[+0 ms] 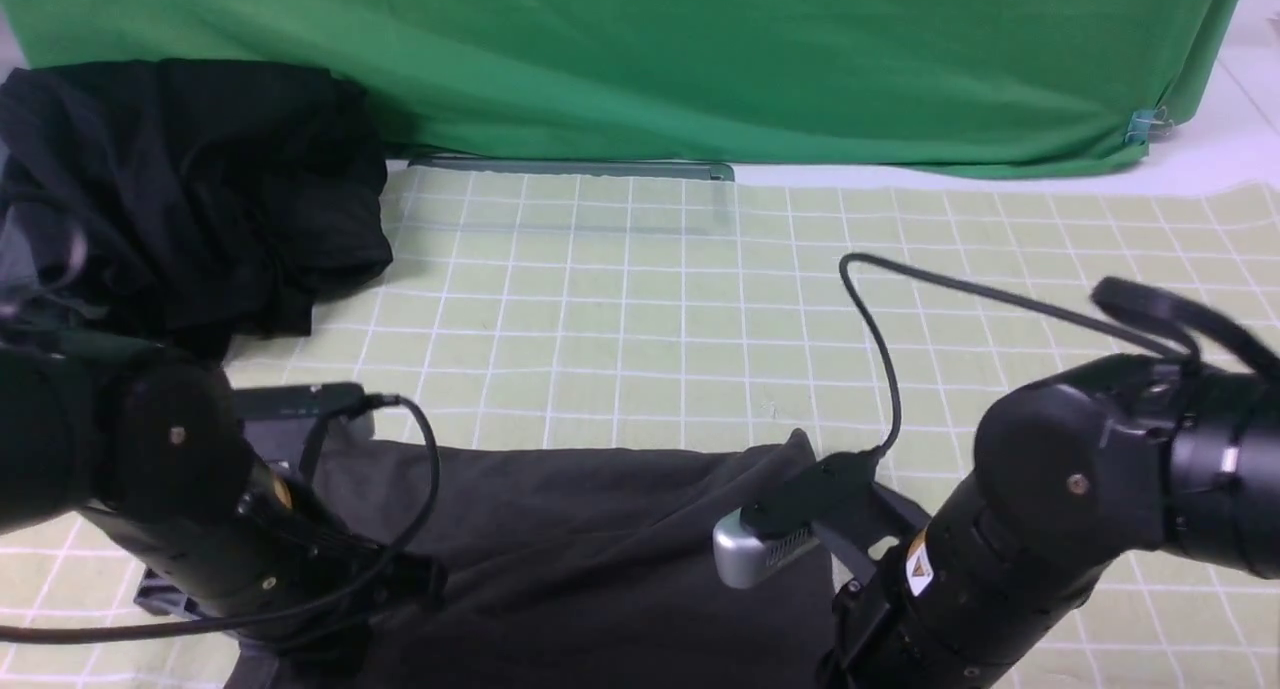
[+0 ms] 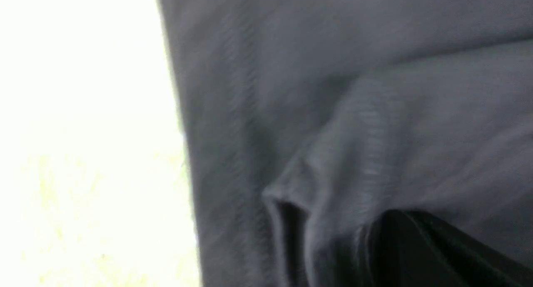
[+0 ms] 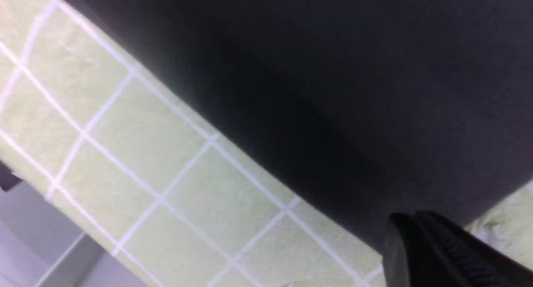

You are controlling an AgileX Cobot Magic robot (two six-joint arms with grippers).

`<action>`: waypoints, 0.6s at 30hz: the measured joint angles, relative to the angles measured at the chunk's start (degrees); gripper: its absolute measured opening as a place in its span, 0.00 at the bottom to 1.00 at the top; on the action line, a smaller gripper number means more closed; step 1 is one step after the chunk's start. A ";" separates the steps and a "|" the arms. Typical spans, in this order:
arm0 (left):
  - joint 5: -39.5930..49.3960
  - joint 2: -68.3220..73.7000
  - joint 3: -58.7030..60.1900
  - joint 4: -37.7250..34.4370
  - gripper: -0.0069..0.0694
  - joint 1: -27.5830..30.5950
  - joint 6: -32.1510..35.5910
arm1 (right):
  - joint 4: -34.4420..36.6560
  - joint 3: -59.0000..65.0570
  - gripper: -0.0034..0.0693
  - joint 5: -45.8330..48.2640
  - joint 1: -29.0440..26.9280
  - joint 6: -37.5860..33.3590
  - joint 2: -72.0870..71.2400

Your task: Fold a long-sleeved shirt over a green coffee tablecloth.

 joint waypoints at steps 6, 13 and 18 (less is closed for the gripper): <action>1.19 -0.03 0.27 0.47 0.09 0.00 -1.01 | -1.20 0.00 0.04 0.00 0.00 -0.65 2.53; 8.82 -9.94 0.31 8.85 0.09 0.00 -3.62 | -5.10 -6.43 0.04 1.92 -9.66 -0.86 -2.59; 9.01 -16.34 0.31 8.68 0.09 0.00 -3.98 | -2.06 -17.49 0.12 5.08 -16.47 -6.40 0.11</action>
